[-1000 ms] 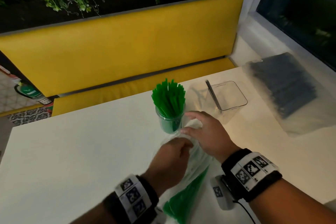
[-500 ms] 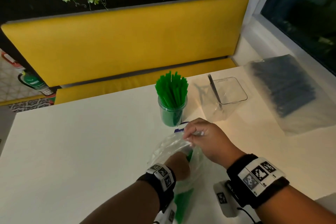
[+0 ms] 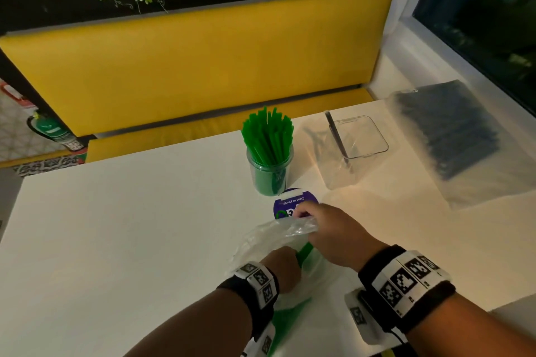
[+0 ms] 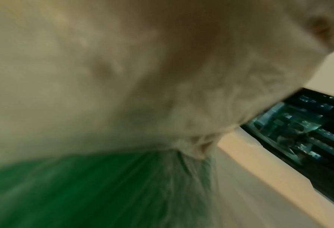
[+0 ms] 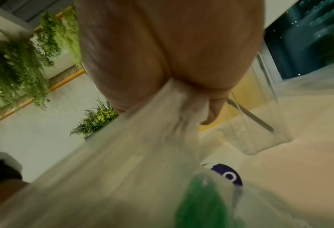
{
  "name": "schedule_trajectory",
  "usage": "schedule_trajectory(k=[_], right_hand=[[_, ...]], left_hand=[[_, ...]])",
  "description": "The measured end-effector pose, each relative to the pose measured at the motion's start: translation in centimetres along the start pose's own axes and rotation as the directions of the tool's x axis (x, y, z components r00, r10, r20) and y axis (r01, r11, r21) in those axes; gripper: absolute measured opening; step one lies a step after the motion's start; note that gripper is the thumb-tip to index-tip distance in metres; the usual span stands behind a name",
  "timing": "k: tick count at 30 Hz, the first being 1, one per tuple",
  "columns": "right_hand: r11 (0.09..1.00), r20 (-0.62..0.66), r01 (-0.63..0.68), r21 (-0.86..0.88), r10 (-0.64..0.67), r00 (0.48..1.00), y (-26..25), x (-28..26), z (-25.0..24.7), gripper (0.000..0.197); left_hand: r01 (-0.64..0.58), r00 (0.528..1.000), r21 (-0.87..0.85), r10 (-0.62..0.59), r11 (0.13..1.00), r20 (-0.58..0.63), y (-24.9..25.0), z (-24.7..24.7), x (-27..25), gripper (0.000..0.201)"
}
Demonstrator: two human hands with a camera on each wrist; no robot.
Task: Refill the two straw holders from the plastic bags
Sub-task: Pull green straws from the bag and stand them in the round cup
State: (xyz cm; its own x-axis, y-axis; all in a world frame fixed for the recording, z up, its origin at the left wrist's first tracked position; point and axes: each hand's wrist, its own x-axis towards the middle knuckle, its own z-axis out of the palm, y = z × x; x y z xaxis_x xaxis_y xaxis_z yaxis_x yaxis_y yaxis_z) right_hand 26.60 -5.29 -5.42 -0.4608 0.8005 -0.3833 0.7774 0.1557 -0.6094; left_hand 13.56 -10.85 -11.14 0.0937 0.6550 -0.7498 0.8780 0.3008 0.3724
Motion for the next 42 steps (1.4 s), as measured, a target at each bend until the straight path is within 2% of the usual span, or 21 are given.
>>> schedule_trajectory(k=[2, 5, 9, 11, 13, 15, 18, 20, 22, 24, 26, 27, 29, 31, 33, 34, 35, 36, 37, 40, 42], right_hand=[[0.996, -0.014, 0.078, 0.048, -0.077, 0.997, 0.1, -0.4, 0.2, 0.043], [0.972, -0.055, 0.213, 0.101, -0.208, 0.977, 0.9, -1.1, -0.2, 0.048], [0.937, -0.130, 0.323, 0.130, -0.307, 0.943, 0.7, -1.8, -1.3, 0.044], [0.953, -0.235, 0.295, 0.073, -0.271, 0.934, 0.9, -1.6, -1.2, 0.044], [0.985, -0.327, 0.162, 0.064, -0.132, 0.936, 1.2, -1.1, -1.0, 0.034], [0.993, -0.359, 0.077, 0.095, -0.038, 0.933, 1.2, -0.5, -0.9, 0.032], [0.965, -0.342, 0.032, 0.261, 0.061, 0.938, 0.6, 0.1, -1.4, 0.025], [0.913, -0.271, 0.020, 0.408, 0.100, 0.957, 0.5, 0.4, -1.5, 0.026], [0.871, -0.201, 0.020, 0.491, 0.091, 0.975, 0.5, 0.7, -1.4, 0.033], [0.849, -0.193, 0.030, 0.528, 0.085, 0.977, 0.4, 0.7, -1.3, 0.036], [0.873, -0.247, 0.019, 0.486, 0.117, 0.962, 0.5, 0.8, -1.4, 0.032], [0.911, -0.281, -0.001, 0.413, 0.128, 0.951, 0.6, 1.0, -1.4, 0.028], [0.981, -0.292, -0.083, 0.176, 0.133, 0.947, 0.6, 1.3, -1.6, 0.026], [0.988, -0.301, -0.147, -0.053, 0.125, 0.945, -0.1, 1.6, -1.7, 0.026], [0.981, -0.351, -0.096, -0.168, 0.032, 0.936, -1.3, 2.1, -1.7, 0.025], [0.975, -0.371, -0.053, -0.216, -0.032, 0.928, -2.0, 2.4, -1.7, 0.029], [0.969, -0.385, -0.023, -0.247, -0.077, 0.920, -2.5, 2.9, -1.7, 0.033], [0.966, -0.406, -0.011, -0.260, -0.099, 0.909, -2.9, 3.5, -1.8, 0.037], [0.962, -0.428, -0.009, -0.271, -0.112, 0.897, -3.1, 4.3, -1.8, 0.037], [0.957, -0.439, 0.005, -0.289, -0.137, 0.888, -3.2, 6.6, -1.9, 0.030], [0.962, -0.435, 0.033, -0.271, -0.153, 0.887, -3.0, 7.3, -1.9, 0.027]], left_hand=[[-0.007, 1.000, -0.002, 0.007, 1.000, -0.012, -0.1, -0.1, -0.2, 0.026], [-0.037, 0.993, -0.080, 0.028, 0.996, -0.111, -0.6, -0.8, -0.8, 0.018], [-0.146, 0.970, -0.118, 0.119, 0.982, -0.212, -1.6, -1.8, -1.7, 0.015], [-0.206, 0.964, -0.145, 0.175, 0.968, -0.201, -1.8, -2.3, -2.2, 0.018], [-0.218, 0.949, -0.067, 0.195, 0.974, -0.249, -1.7, -3.0, -2.8, 0.018], [-0.278, 0.934, -0.109, 0.242, 0.954, -0.262, -1.4, -3.7, -3.3, 0.015], [-0.358, 0.917, -0.232, 0.295, 0.904, -0.268, -0.8, -4.4, -4.0, 0.014], [-0.336, 0.937, -0.419, 0.251, 0.844, -0.244, -0.8, -4.9, -4.4, 0.018], [-0.303, 0.953, -0.566, 0.239, 0.767, -0.186, -0.7, -5.4, -4.7, 0.013], [-0.291, 0.956, -0.509, 0.262, 0.810, -0.131, -0.7, -6.0, -4.8, 0.005], [-0.337, 0.941, -0.331, 0.304, 0.882, -0.146, -0.6, -6.4, -5.3, 0.018], [-0.382, 0.921, -0.274, 0.337, 0.883, -0.197, -0.5, -7.0, -6.0, 0.022], [-0.513, 0.850, -0.313, 0.422, 0.799, -0.316, 0.1, -9.0, -8.2, 0.018], [-0.673, 0.735, -0.466, 0.446, 0.575, -0.511, 1.1, -12.1, -10.8, 0.009], [-0.820, 0.569, -0.485, 0.328, 0.304, -0.755, 2.1, -16.2, -12.2, 0.012], [-0.860, 0.510, -0.478, 0.252, 0.181, -0.822, 2.4, -18.2, -12.2, 0.013], [-0.875, 0.484, -0.477, 0.180, 0.083, -0.857, 2.7, -19.9, -11.8, 0.013], [-0.876, 0.481, -0.480, 0.115, 0.032, -0.869, 2.9, -21.2, -11.0, 0.012], [-0.872, 0.489, -0.489, 0.057, 0.021, -0.870, 3.0, -22.3, -10.0, 0.010], [-0.850, 0.514, -0.519, -0.077, 0.084, -0.854, 3.0, -23.5, -6.7, 0.008], [-0.839, 0.512, -0.528, -0.138, 0.128, -0.848, 2.9, -23.6, -5.2, 0.008]])
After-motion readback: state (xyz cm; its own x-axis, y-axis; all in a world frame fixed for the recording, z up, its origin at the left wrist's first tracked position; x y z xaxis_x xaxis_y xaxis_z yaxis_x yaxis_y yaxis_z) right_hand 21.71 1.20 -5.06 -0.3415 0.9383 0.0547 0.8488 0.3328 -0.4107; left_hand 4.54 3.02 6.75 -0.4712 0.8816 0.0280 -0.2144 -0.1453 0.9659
